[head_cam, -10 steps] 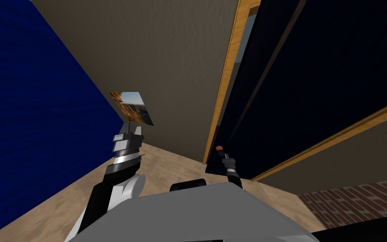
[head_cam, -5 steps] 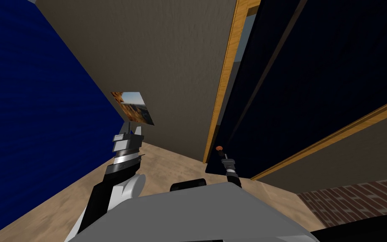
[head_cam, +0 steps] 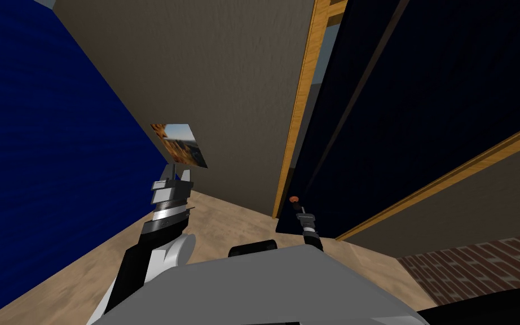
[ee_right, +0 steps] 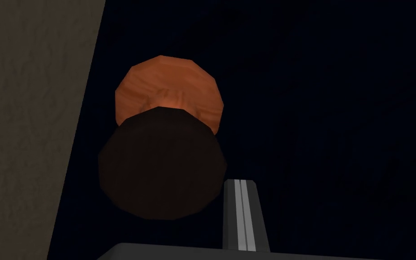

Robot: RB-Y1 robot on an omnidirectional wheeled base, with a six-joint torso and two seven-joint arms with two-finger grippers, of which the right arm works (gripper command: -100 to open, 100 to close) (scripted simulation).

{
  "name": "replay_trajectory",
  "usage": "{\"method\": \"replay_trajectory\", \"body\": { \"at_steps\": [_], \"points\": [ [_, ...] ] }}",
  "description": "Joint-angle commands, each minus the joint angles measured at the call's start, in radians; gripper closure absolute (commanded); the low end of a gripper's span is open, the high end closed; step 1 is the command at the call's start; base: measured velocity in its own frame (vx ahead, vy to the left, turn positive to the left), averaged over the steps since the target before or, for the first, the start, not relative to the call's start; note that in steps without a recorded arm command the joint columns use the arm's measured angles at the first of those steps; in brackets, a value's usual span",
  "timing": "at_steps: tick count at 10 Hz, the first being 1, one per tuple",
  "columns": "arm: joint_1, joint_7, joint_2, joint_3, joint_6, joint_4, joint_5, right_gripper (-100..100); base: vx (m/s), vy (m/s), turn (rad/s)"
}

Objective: Pull the door open

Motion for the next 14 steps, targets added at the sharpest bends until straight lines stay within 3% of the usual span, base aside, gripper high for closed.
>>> {"method": "replay_trajectory", "body": {
  "at_steps": [1,14],
  "points": [
    [-0.006,-0.028,0.015,0.023,0.001,-0.006,0.007,-100,-0.023,0.0,-0.01],
    [0.016,-0.36,0.053,0.032,0.042,-0.06,-0.006,-100,-0.028,0.0,0.004]
  ]
}}
